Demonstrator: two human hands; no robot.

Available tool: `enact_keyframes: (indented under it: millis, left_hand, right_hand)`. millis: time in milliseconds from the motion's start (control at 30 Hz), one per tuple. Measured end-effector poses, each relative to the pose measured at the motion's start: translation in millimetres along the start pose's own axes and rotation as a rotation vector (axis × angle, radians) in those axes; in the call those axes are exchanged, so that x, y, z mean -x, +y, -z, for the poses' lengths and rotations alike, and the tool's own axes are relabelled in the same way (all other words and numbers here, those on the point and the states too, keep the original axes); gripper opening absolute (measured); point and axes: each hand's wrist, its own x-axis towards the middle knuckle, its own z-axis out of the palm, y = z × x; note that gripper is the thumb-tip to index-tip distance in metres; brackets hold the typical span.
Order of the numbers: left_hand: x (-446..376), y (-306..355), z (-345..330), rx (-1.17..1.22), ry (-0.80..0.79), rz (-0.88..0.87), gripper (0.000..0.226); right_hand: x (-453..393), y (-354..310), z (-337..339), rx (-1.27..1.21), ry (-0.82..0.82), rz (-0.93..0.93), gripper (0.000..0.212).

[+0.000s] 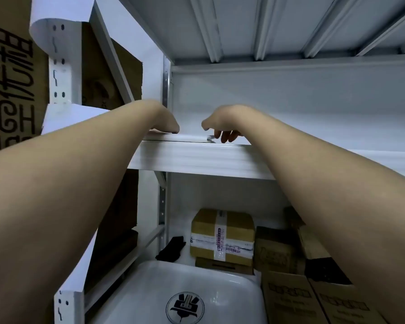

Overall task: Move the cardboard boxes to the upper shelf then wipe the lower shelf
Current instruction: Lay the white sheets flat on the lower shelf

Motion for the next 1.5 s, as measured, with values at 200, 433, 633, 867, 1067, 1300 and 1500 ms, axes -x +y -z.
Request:
enact_keyframes:
  millis: [200,433,633,867,1067,1300,1500]
  left_hand:
    - [2,-1,-2,-0.022,-0.124,-0.005,0.042]
    - [8,11,0,0.001,-0.065,0.009,0.038]
    - [18,14,2,0.057,0.026,-0.013,0.023]
    - [34,29,-6,0.205,0.184,-0.044,0.016]
    - [48,40,-12,0.563,0.271,-0.036,0.027]
    - [78,45,-18,0.766,0.496,-0.029,0.047]
    - [121,51,-36,0.952,0.823,-0.194,0.054]
  right_hand:
    - [-5,-4,-6,-0.064,-0.05,0.012,0.058]
    - [2,6,0,-0.084,-0.074,0.017,0.044]
    - [18,21,7,-0.024,-0.066,-0.021,0.04]
    - [40,44,16,-0.158,-0.038,0.014,0.015]
    - [60,55,21,-0.306,0.127,0.101,0.025]
    - [76,64,9,-0.519,0.382,0.182,0.024]
    - [113,71,-17,-0.549,0.742,0.303,0.028]
